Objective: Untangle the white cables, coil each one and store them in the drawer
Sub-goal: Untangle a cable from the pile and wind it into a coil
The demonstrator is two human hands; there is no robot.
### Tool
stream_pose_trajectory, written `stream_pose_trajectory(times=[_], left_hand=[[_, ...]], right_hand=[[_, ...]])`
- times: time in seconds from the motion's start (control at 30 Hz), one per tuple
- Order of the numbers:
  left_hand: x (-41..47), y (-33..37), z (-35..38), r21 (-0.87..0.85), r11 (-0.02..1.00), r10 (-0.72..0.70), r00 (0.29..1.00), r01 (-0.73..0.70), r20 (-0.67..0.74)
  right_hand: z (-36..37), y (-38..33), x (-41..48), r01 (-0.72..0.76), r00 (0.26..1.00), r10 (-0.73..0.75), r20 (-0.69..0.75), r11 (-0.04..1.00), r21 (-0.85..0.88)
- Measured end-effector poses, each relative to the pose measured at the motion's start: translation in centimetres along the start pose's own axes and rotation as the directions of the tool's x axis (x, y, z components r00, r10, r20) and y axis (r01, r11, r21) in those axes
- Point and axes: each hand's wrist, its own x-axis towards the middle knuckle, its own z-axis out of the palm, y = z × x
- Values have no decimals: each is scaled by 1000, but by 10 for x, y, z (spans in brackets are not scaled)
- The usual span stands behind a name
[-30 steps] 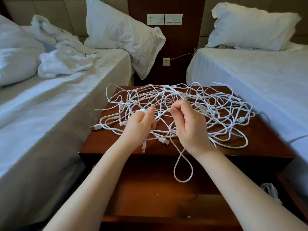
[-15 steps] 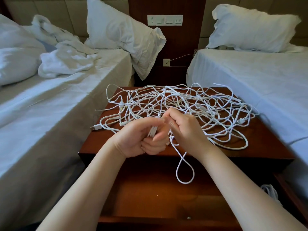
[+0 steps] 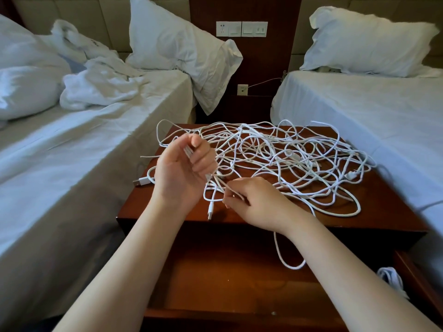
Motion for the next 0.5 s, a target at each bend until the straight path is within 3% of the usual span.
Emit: stream_pose_trajectory(times=[0.13,0.3,0.37,0.43,0.5], left_hand=[[6,2,-3,106,983,172,948,-148,-268],[9,-4,-6,411,869,434,823,-276,-366],[9,-1,-13,614,736,576,739,-284,-349],[9,1,-20,825,524,694,669,-213,-268],[9,-1,-23,956,278,726,672,-93,-146]], right_hand=[[-2,-1,-1,16,1000,-15,20,999,-32],[-3,-1,-2,30,996,-34,-84,998,-48],[-5,1,-3,23,996,-27,-88,999,-48],[-6,2,-3,22,995,-26,-93,999,-47],[-7,3,-2,17,994,-22,-108,999,-48]])
